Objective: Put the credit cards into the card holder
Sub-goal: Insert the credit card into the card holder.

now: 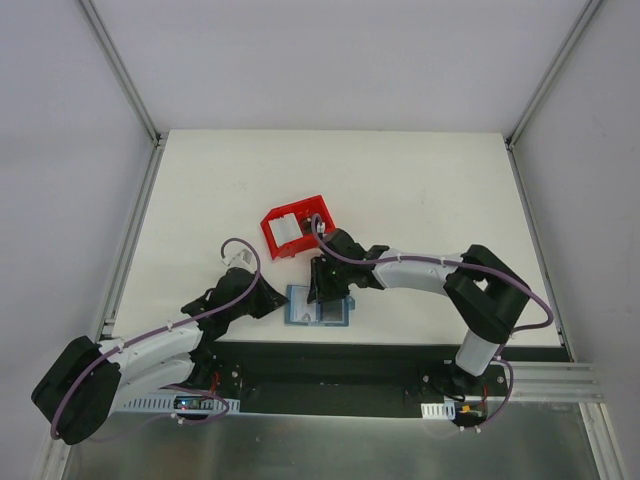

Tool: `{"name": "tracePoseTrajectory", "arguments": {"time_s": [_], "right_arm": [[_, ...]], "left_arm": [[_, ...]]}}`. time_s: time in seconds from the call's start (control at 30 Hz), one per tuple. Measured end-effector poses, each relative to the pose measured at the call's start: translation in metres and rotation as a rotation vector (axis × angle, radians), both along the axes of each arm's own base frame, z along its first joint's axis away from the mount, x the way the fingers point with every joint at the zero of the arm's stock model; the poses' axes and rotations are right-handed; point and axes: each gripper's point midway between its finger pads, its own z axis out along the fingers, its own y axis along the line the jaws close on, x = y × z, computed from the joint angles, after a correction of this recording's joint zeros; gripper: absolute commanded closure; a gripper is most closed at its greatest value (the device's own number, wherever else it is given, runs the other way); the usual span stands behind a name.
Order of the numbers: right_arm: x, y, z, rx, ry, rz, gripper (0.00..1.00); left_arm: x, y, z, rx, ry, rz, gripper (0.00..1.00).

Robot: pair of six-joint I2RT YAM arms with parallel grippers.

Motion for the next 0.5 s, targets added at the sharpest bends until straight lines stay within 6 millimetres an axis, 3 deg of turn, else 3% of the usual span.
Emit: {"name": "tracePoseTrajectory", "arguments": {"time_s": [0.1, 0.17, 0.3, 0.5], "right_arm": [[-0.001, 0.0, 0.0, -0.002, 0.004, 0.002, 0.64], [-0.002, 0.001, 0.0, 0.002, 0.007, 0.005, 0.71], [-0.006, 0.005, -0.001, 0.008, 0.016, 0.023, 0.76], [-0.009, 0.02, 0.004, 0.035, 0.023, 0.055, 0.77]], "left_arm": [[0.0, 0.0, 0.0, -0.001, -0.001, 0.0, 1.0], [0.0, 0.0, 0.001, -0.001, -0.001, 0.0, 1.0], [0.0, 0.0, 0.001, -0.001, -0.002, 0.001, 1.0], [0.0, 0.001, 0.0, 0.002, 0.0, 0.002, 1.0]]}}
